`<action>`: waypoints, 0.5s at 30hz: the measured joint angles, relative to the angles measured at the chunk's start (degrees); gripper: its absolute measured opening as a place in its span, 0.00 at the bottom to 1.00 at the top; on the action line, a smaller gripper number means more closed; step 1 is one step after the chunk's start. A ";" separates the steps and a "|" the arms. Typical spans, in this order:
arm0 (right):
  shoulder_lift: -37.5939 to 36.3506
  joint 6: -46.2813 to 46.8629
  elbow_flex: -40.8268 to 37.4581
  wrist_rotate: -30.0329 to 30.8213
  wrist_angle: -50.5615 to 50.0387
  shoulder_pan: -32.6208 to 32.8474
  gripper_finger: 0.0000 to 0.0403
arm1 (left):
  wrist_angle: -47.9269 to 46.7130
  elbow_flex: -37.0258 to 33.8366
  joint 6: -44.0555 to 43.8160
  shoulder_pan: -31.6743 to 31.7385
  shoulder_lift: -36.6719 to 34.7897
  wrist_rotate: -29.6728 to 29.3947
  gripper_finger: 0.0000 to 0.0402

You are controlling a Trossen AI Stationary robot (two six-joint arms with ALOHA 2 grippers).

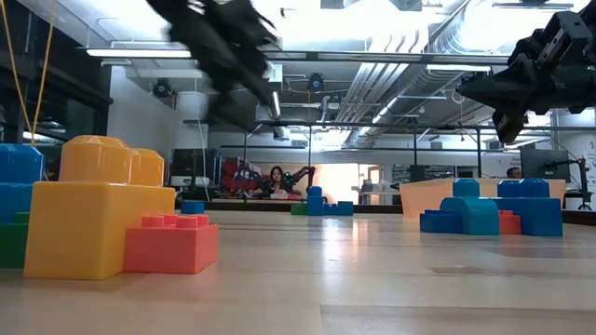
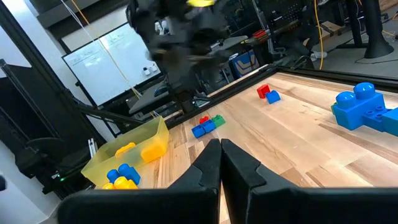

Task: Sort blocks by size
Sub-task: Put the large blue game piece into the yellow bin

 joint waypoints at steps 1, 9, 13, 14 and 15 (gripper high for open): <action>0.00 0.00 0.02 -0.02 0.00 0.02 0.00 | -0.42 4.93 1.57 1.55 4.84 -2.50 0.64; 0.00 0.00 0.00 -0.01 0.00 0.01 0.00 | -12.12 39.71 7.14 7.93 30.74 -17.41 0.64; 0.00 0.00 0.02 0.00 0.00 0.02 0.00 | -14.69 47.02 7.08 8.45 37.42 -19.32 0.64; 0.00 0.00 0.00 -0.02 0.00 0.02 0.00 | -14.72 47.69 6.41 8.50 38.69 -19.14 0.64; 0.00 0.00 0.02 0.00 0.00 0.00 0.00 | -14.69 47.87 5.52 8.47 39.77 -18.93 0.64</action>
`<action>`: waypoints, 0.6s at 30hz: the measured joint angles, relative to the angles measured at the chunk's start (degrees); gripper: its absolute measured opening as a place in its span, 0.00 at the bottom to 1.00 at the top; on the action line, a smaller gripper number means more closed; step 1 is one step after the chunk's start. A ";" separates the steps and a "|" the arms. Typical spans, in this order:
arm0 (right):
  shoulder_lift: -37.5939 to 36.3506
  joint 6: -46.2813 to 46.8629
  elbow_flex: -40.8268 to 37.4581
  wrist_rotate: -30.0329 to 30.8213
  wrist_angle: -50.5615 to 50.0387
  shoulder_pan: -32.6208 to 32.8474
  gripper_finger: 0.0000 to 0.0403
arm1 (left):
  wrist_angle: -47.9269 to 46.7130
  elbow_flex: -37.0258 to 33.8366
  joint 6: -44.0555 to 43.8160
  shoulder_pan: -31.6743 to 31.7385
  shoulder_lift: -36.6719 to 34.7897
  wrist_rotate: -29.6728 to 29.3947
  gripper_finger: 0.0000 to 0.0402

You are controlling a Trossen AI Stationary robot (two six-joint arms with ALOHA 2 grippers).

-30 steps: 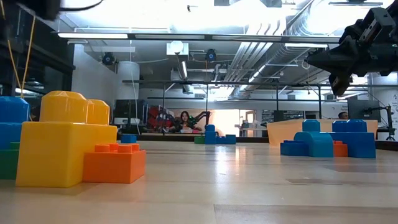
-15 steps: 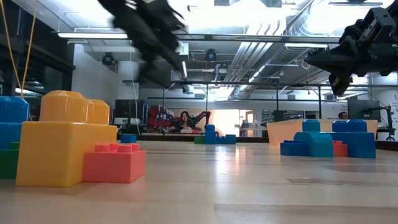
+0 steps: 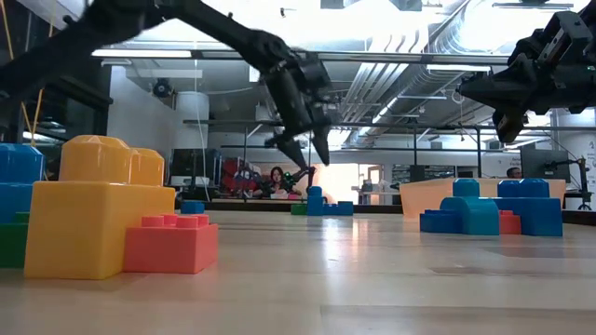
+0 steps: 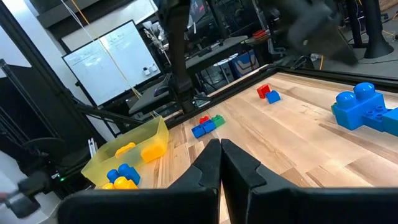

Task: Sort blocks by size
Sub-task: Put the large blue game piece into the yellow bin

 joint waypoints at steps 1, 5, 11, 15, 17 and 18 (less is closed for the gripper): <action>0.00 0.00 -0.02 0.00 0.00 0.00 0.00 | 0.01 0.00 -1.07 -0.05 0.94 0.13 0.64; 0.00 0.00 -0.01 -0.01 0.00 0.01 0.00 | 0.76 0.00 -3.48 -0.12 3.24 0.34 0.64; 0.00 0.00 -0.01 0.00 0.00 0.01 0.00 | 3.77 0.05 -7.34 0.29 5.93 -0.24 0.64; 0.00 0.00 -0.01 -0.02 0.01 0.00 0.00 | 3.09 0.05 -7.84 0.44 7.45 -0.10 0.61; 0.00 0.00 -0.01 -0.02 0.01 0.01 0.00 | 2.85 0.00 -7.47 0.40 7.94 -0.14 0.57; 0.00 0.00 -0.01 0.00 0.00 0.01 0.00 | 3.04 0.00 -7.25 0.40 7.95 -0.17 0.54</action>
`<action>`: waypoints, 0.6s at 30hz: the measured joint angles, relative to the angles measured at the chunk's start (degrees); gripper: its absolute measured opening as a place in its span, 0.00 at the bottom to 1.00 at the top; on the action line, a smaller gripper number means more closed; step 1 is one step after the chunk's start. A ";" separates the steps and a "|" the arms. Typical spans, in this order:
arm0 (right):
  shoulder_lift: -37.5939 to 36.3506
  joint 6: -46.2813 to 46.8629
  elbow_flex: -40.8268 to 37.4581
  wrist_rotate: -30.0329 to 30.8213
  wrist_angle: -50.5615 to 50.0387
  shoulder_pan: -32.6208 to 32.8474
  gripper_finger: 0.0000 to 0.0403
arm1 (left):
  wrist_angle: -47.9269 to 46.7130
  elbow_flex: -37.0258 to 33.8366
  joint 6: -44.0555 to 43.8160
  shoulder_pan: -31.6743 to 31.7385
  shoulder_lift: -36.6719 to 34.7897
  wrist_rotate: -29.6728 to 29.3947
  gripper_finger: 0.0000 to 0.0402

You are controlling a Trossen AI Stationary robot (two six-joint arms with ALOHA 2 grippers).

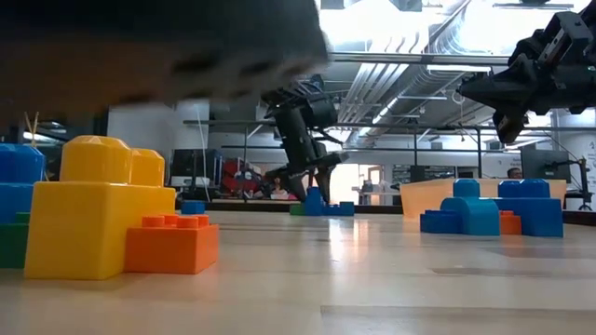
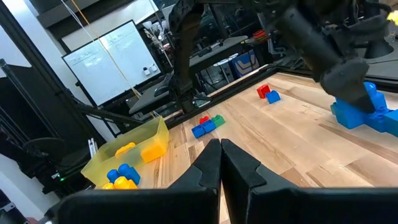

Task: Sort blocks by size
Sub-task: Put the large blue game piece into the yellow bin

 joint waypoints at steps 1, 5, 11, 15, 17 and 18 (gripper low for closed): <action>0.00 0.00 0.00 -0.01 0.00 -0.01 0.00 | 0.00 0.02 0.03 -0.02 -0.17 -0.04 0.50; 0.00 0.00 -0.01 -0.02 0.00 -0.01 0.00 | 0.42 0.00 1.46 0.27 -1.76 -0.15 0.26; 0.00 0.00 0.00 0.00 0.00 -0.01 0.00 | 0.30 0.00 6.84 1.92 -7.83 -0.01 0.16; 0.00 0.00 -0.01 0.00 0.00 -0.01 0.00 | -3.61 0.02 13.07 2.73 -15.03 -0.14 0.16; 0.00 0.00 0.01 0.00 0.00 -0.01 0.00 | -8.64 0.04 17.06 2.13 -19.22 -0.17 0.16; 0.00 0.00 -0.01 0.00 0.00 -0.01 0.00 | -11.73 0.07 18.83 1.48 -21.41 0.10 0.16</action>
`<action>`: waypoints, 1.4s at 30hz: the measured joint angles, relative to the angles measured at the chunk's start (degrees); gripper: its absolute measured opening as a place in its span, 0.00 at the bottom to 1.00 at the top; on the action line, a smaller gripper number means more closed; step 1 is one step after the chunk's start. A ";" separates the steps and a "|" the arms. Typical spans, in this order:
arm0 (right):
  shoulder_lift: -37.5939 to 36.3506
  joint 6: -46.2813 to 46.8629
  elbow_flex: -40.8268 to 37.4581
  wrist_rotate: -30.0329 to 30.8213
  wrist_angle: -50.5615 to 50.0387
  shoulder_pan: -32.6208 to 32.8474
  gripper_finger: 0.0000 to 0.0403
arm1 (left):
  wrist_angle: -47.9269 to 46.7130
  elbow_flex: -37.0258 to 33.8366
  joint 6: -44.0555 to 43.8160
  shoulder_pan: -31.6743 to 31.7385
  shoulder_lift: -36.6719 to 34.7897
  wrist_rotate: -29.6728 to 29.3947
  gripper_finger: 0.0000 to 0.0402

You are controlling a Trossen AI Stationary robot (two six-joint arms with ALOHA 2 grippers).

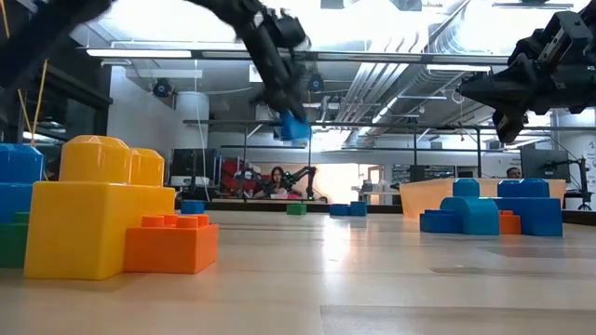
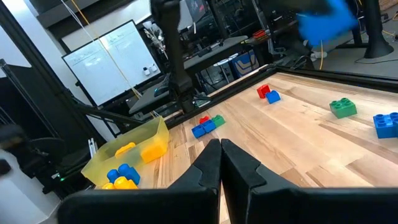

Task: Sort blocks by size
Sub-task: Put the large blue game piece into the yellow bin

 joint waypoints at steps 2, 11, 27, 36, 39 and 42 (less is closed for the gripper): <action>0.00 0.00 0.01 -0.02 0.00 0.02 0.00 | -6.51 -0.32 2.07 -2.15 -3.91 0.44 0.16; 0.00 0.00 -0.01 0.00 0.00 0.01 0.00 | -22.84 -19.44 -13.28 -24.20 -26.14 1.06 0.16; 0.00 0.00 -0.01 -0.02 0.00 0.01 0.00 | -12.39 -51.33 -58.14 -71.94 -47.09 7.56 0.16; 0.00 0.00 0.00 0.00 0.00 0.00 0.00 | -7.05 -58.77 -64.22 -81.81 -44.59 6.02 0.41; 0.00 0.00 0.00 -0.02 0.00 0.00 0.00 | -6.89 -58.80 -63.01 -81.99 -44.67 4.38 0.49; 0.00 0.00 -0.01 0.00 0.00 0.02 0.00 | -5.47 -58.80 -62.72 -81.44 -45.03 2.75 0.54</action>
